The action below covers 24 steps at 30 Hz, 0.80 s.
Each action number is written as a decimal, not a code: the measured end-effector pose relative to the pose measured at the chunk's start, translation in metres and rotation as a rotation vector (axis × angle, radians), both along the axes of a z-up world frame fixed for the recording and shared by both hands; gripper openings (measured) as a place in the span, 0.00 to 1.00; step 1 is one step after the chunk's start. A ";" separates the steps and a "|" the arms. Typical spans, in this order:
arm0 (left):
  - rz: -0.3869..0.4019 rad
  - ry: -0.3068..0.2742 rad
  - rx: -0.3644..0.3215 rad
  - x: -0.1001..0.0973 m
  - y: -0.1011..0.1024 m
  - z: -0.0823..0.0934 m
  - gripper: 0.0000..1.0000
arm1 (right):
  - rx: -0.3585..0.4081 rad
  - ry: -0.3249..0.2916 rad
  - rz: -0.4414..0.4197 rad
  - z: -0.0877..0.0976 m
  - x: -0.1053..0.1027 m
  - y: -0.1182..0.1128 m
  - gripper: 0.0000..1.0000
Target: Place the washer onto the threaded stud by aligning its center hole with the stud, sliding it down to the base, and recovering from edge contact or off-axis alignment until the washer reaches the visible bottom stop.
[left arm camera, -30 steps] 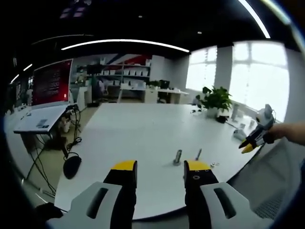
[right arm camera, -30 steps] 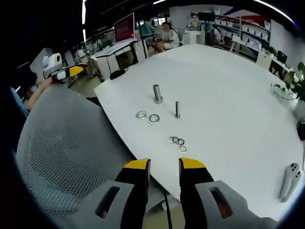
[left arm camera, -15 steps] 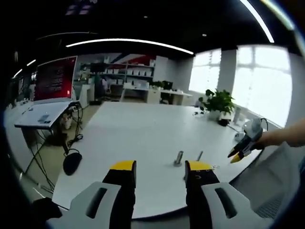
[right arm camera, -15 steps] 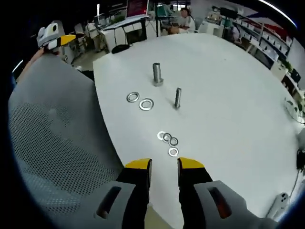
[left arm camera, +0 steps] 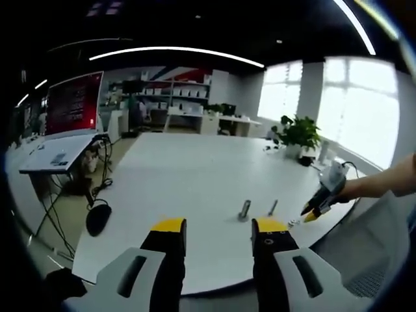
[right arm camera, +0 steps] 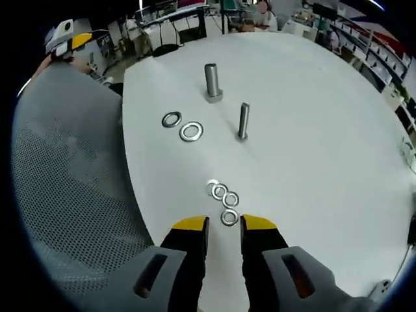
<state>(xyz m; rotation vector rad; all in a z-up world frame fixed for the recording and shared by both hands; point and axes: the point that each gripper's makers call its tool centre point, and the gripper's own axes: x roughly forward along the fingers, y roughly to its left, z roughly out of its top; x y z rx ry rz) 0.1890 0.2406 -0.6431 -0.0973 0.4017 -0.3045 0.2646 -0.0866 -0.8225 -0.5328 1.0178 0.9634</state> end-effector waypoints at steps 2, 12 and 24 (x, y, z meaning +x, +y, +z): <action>0.001 0.000 0.003 0.000 0.000 0.000 0.38 | -0.012 0.016 0.003 -0.004 -0.001 0.000 0.21; 0.007 0.005 -0.001 0.000 0.001 -0.001 0.38 | -0.025 0.029 -0.001 -0.016 -0.003 -0.003 0.21; 0.005 0.000 -0.007 0.001 0.000 0.000 0.38 | -0.064 0.011 0.006 -0.019 0.002 -0.001 0.19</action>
